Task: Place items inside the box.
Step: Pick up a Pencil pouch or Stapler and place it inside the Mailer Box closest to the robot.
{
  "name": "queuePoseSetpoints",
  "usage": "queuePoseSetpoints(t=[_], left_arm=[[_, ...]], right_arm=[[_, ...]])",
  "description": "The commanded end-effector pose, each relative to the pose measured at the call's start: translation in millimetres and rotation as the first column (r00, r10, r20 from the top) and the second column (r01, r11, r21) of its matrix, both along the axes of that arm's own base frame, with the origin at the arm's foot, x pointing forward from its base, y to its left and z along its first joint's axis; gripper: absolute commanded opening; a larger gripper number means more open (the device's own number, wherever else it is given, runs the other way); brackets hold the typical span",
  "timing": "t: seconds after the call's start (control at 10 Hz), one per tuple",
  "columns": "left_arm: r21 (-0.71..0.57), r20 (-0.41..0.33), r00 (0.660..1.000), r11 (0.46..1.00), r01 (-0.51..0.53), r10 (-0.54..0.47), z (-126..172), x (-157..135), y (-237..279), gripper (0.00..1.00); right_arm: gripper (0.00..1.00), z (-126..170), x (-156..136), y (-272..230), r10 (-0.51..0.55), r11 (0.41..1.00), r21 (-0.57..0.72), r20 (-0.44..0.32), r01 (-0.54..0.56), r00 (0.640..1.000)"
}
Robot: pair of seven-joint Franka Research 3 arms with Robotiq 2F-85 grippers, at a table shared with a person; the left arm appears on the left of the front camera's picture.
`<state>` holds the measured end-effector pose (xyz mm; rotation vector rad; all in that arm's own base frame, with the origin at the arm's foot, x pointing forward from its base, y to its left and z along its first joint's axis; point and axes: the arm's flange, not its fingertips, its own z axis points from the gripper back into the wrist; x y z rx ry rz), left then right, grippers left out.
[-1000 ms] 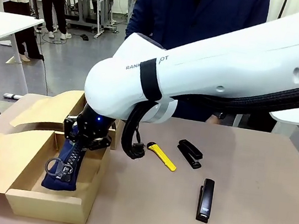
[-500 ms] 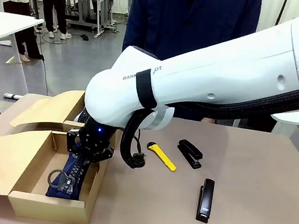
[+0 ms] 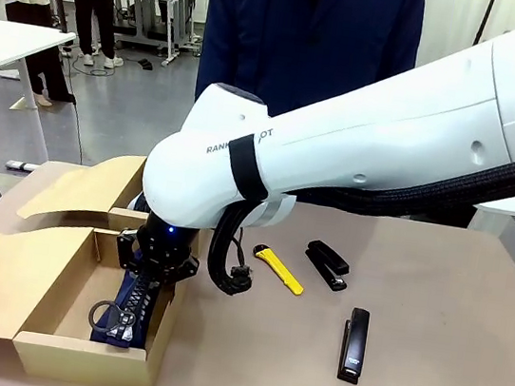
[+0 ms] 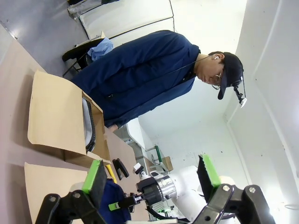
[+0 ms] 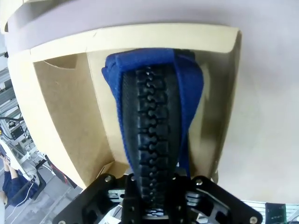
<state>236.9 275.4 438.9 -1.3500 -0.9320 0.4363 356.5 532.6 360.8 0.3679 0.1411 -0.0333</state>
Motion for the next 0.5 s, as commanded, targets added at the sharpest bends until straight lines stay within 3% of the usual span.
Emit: queuePoseSetpoints(t=[0.0, 0.2, 0.3, 0.4], left_arm=[[0.0, 0.037, 0.999, 1.0, -0.008, 0.008, 0.4, 1.0, -1.5, 1.0], [0.0, 0.037, 0.999, 1.0, -0.008, 0.008, 0.4, 1.0, -1.5, 1.0], [0.0, 0.037, 0.999, 1.0, -0.008, 0.008, 0.4, 1.0, -1.5, 1.0], [0.0, 0.037, 0.999, 1.0, -0.008, 0.008, 0.4, 1.0, -1.5, 1.0]], right_arm=[[0.35, 9.0, -0.4, 7.3, -0.036, 0.999, -0.03, 0.009, 0.036, 0.999], [0.93, 9.0, -0.4, 6.5, -0.019, 0.999, -0.036, -0.01, 0.019, 1.0], [1.0, 9.0, 0.0, 6.0, -0.015, 0.999, -0.034, -0.014, 0.015, 1.0], [1.0, 9.3, 0.0, 6.0, -0.009, 1.0, -0.03, -0.019, 0.008, 1.0]])
